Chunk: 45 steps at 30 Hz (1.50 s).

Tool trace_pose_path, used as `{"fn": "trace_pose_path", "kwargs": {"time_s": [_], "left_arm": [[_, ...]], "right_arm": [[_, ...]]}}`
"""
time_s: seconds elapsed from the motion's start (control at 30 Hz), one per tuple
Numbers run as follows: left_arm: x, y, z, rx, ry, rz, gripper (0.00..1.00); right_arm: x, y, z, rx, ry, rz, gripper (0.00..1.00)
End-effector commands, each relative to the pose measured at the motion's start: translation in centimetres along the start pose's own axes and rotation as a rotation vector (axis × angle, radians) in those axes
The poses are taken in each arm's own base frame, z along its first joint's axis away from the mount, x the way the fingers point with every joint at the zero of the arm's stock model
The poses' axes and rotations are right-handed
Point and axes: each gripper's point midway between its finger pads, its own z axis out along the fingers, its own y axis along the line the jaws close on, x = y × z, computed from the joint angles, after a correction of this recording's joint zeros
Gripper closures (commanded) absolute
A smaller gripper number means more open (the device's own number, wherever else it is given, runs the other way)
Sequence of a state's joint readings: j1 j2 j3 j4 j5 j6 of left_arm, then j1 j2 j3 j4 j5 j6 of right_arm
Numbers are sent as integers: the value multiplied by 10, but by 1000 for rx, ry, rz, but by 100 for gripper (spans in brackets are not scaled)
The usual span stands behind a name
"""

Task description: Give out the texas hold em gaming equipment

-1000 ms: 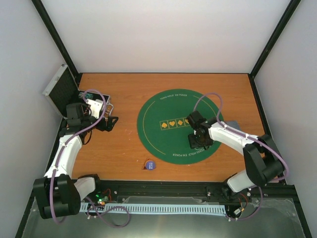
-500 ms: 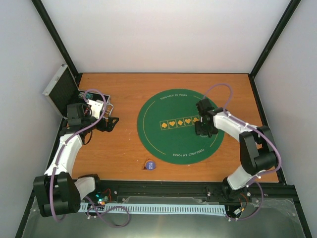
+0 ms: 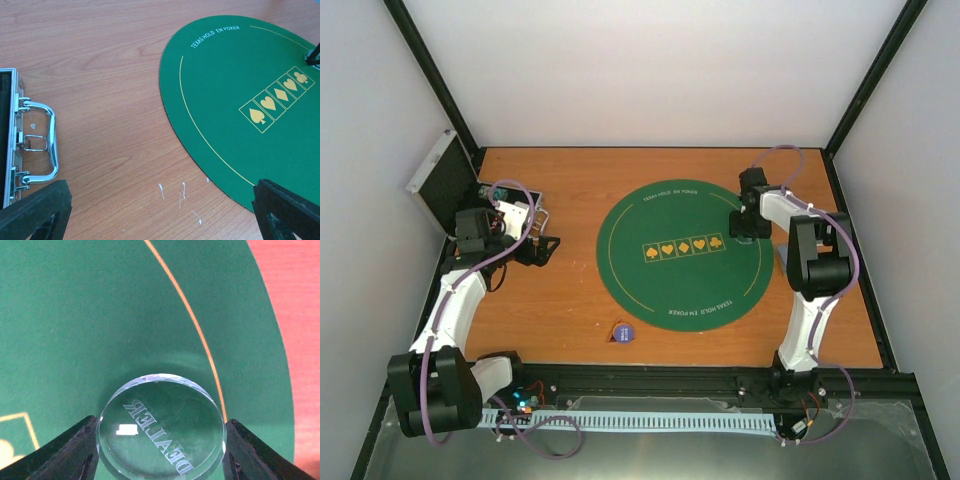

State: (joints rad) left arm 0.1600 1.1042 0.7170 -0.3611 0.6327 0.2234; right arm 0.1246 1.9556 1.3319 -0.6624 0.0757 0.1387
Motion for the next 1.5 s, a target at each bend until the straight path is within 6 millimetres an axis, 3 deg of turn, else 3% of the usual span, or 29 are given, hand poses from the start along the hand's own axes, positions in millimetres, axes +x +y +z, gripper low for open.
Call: {"fn": "trace_pose_path", "kwargs": {"time_s": [0.0, 0.1, 0.17, 0.27, 0.4, 0.53, 0.6, 0.67, 0.73, 0.83, 0.9, 0.97, 1.23, 1.37, 1.47], "left_arm": [[-4, 0, -2, 4, -5, 19, 0], [-5, 1, -2, 1, -5, 20, 0], [-5, 1, -2, -3, -6, 20, 0], [-5, 1, -2, -2, -7, 21, 0], [-4, 1, -2, -1, -6, 21, 0], [-5, 1, -3, -3, -10, 23, 0], [-6, 0, -4, -4, -13, 26, 0], [-7, -1, -5, -6, -18, 30, 0], [-8, -1, -6, -8, -23, 35, 0], [-8, -2, -7, -4, -26, 38, 0], [-9, -2, -7, -3, -25, 38, 0], [-9, -3, -8, -4, -27, 38, 0], [-11, -5, -10, -3, -36, 47, 0], [-13, -9, -11, 21, -41, 72, 0], [-18, -24, -17, 92, -37, 116, 0]], "right_arm": [[-9, -1, 11, 16, 20, -33, 74], [-7, -1, 20, 22, 43, -33, 70], [-5, 0, 23, 18, 50, -32, 62], [-4, 1, 20, 10, 49, -29, 40], [-7, 4, 4, -6, 29, -30, 1], [-17, 19, -37, -2, -49, -66, 0], [-19, 37, -64, -11, -103, -112, 0], [-7, 86, -95, -74, -168, -234, 0], [20, 136, -124, -184, -222, -381, 0], [78, 212, -156, -381, -266, -582, 0], [119, 250, -168, -501, -272, -652, 0], [153, 273, -171, -573, -246, -646, 0], [234, 312, -146, -599, -111, -618, 7], [249, 309, -135, -624, -30, -554, 22], [252, 298, -131, -653, -5, -479, 27]]}}
